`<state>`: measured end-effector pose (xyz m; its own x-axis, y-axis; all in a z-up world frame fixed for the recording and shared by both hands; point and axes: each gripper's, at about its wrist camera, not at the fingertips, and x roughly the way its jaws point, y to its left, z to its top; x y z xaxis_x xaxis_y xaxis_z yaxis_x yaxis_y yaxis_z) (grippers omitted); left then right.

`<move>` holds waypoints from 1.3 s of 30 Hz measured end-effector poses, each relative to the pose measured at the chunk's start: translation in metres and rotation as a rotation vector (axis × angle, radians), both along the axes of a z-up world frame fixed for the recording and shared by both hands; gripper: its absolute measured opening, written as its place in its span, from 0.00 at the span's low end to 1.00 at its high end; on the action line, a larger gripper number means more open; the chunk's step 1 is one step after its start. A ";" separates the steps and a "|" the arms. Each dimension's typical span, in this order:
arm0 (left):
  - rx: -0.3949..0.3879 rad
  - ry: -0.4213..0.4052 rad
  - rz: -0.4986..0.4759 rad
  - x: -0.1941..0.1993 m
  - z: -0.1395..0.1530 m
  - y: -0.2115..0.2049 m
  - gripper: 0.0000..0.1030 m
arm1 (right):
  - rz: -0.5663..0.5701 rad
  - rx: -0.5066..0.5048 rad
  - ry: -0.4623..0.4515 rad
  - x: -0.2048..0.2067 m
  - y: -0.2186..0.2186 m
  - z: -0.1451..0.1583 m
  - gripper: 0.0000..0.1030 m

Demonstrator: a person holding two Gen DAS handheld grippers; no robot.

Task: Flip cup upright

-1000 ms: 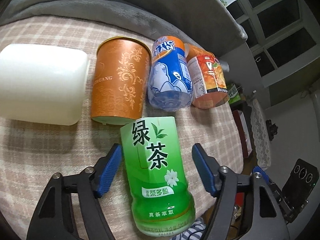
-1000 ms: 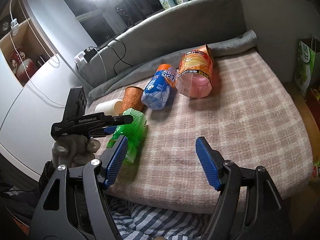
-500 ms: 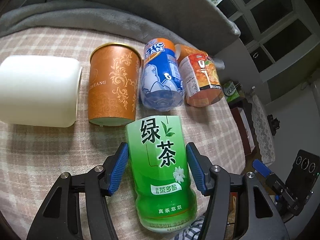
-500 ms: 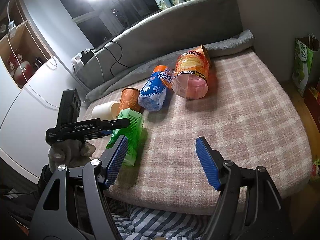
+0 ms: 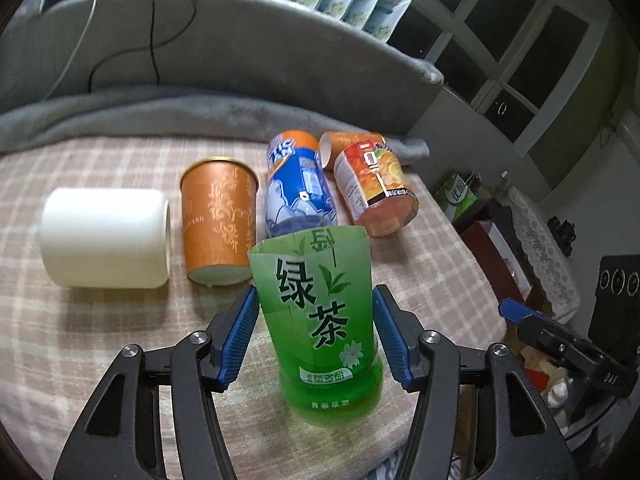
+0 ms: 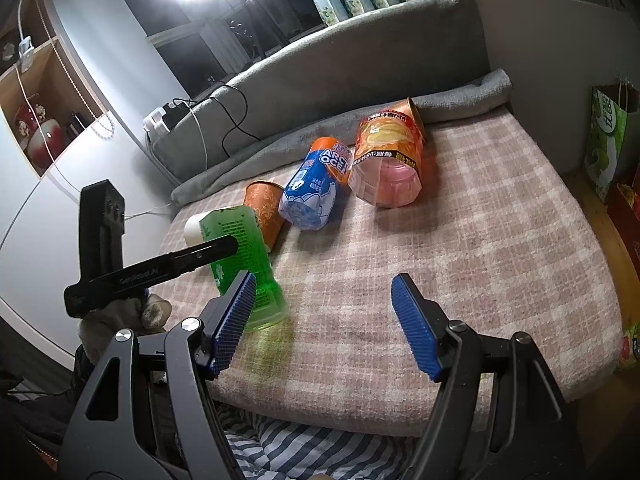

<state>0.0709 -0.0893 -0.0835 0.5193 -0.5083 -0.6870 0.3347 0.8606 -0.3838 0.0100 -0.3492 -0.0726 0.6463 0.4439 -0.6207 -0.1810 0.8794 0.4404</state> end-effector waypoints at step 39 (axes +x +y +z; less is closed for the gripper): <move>0.186 -0.209 -0.048 -0.033 0.005 -0.036 0.65 | -0.025 -0.007 -0.020 -0.009 -0.003 0.005 0.71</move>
